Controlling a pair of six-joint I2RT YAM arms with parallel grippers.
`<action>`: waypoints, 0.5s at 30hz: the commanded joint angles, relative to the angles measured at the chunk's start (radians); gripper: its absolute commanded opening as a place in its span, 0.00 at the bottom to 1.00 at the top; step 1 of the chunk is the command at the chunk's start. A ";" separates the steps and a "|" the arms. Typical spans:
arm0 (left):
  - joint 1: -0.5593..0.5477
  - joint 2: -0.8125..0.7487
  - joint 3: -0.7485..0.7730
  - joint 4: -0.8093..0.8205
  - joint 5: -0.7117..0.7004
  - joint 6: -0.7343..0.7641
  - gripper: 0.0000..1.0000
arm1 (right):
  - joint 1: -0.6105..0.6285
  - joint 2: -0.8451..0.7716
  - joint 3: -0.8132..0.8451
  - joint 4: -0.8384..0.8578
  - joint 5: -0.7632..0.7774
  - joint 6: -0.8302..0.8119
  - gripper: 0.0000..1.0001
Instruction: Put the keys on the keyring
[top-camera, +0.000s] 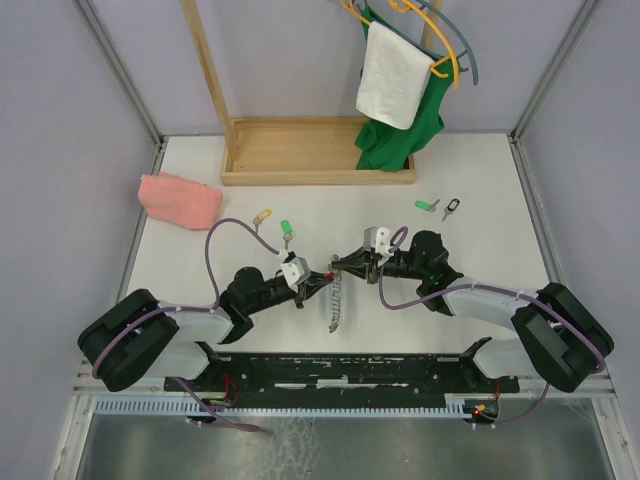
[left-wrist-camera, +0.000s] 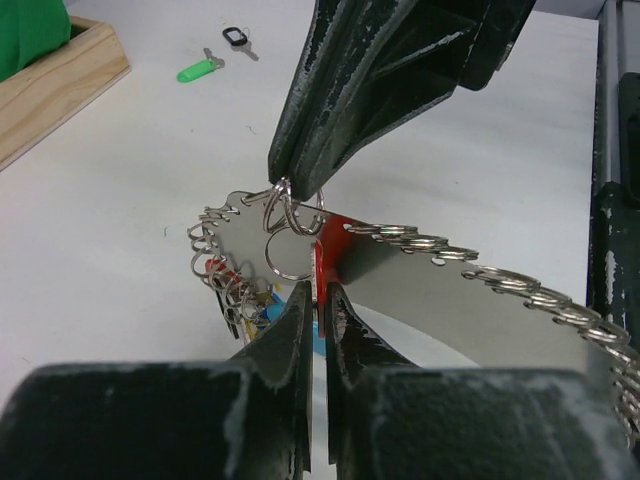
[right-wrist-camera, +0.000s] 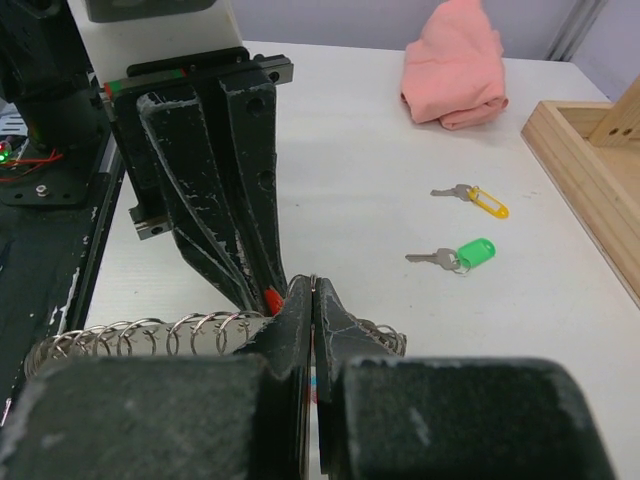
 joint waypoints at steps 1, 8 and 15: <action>-0.031 -0.056 -0.013 0.026 0.009 -0.082 0.05 | -0.002 0.010 -0.010 0.203 0.092 0.044 0.01; -0.046 -0.159 0.002 -0.096 -0.074 -0.124 0.03 | 0.013 0.032 -0.048 0.246 0.150 0.071 0.01; -0.046 -0.264 0.042 -0.286 -0.113 -0.084 0.03 | 0.024 0.036 -0.101 0.299 0.184 0.128 0.04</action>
